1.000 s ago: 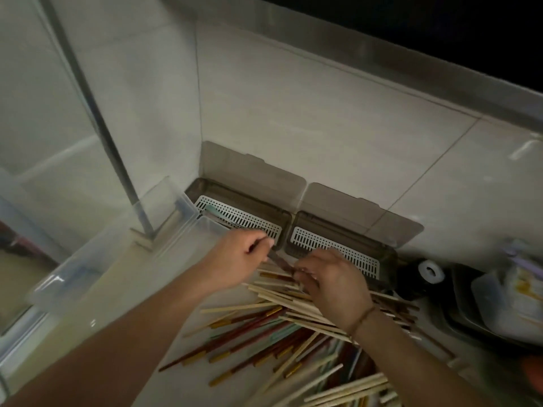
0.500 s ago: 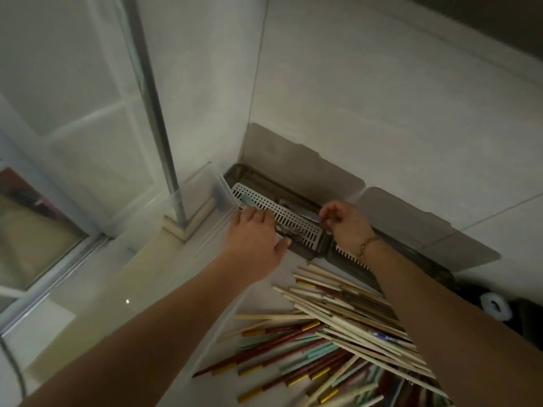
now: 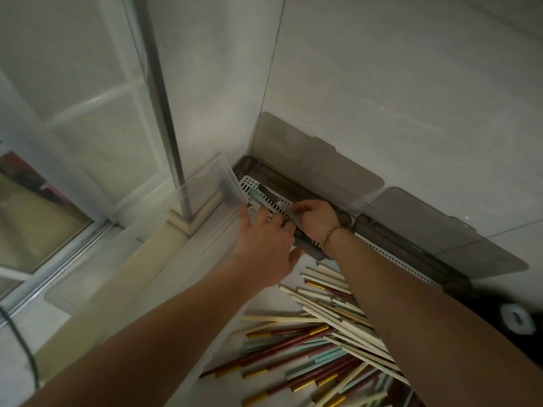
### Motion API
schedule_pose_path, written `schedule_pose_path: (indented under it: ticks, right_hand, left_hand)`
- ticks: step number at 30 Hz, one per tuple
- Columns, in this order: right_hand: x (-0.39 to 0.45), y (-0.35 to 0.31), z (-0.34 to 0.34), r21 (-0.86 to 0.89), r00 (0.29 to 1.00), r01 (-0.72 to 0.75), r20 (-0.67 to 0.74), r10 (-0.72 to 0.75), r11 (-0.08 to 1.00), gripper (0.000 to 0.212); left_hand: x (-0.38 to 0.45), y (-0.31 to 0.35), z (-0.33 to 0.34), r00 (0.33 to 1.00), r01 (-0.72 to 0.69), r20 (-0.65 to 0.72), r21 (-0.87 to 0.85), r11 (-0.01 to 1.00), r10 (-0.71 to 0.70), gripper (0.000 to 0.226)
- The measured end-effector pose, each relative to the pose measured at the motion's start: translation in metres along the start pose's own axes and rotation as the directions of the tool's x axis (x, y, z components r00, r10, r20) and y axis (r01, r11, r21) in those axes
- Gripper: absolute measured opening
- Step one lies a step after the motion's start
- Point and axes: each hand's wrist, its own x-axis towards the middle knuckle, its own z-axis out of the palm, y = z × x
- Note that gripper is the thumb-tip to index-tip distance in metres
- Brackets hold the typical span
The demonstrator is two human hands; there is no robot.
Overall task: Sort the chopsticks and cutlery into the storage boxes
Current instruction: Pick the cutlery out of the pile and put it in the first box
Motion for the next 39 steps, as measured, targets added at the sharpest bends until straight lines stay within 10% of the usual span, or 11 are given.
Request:
schedule_pose_path:
  ticks: [8,13,21,31,39]
  right_hand:
    - [-0.004,0.011,-0.013,-0.265,0.989,0.127,0.103,-0.103,0.956,0.038]
    - [-0.045,0.030,-0.056,-0.091,0.979,0.205,0.021,-0.204,0.975,0.031]
    - [-0.177,0.158,-0.164,-0.005,0.933,0.182,-0.316,-0.175,0.983,0.013]
    - [-0.258,0.286,-0.123,-0.512,0.925,-0.042,-0.343,-0.160,0.858,0.013]
    - [-0.295,0.310,-0.061,-0.637,0.888,-0.012,-0.361,-0.285,0.771,0.048]
  left_hand:
    - [-0.002,0.006,-0.002,1.000,0.012,0.010,0.042,0.999,-0.012,0.063]
    - [-0.008,0.014,0.001,0.999,-0.021,-0.022,0.094,0.995,0.024,0.075]
    - [-0.058,0.071,0.031,0.853,-0.439,-0.307,0.013,0.899,0.421,0.053]
    - [-0.118,0.148,0.084,0.601,-0.799,0.062,-0.002,0.602,0.797,0.044]
    - [-0.144,0.171,0.089,0.593,-0.792,0.234,-0.004,0.611,0.770,0.059]
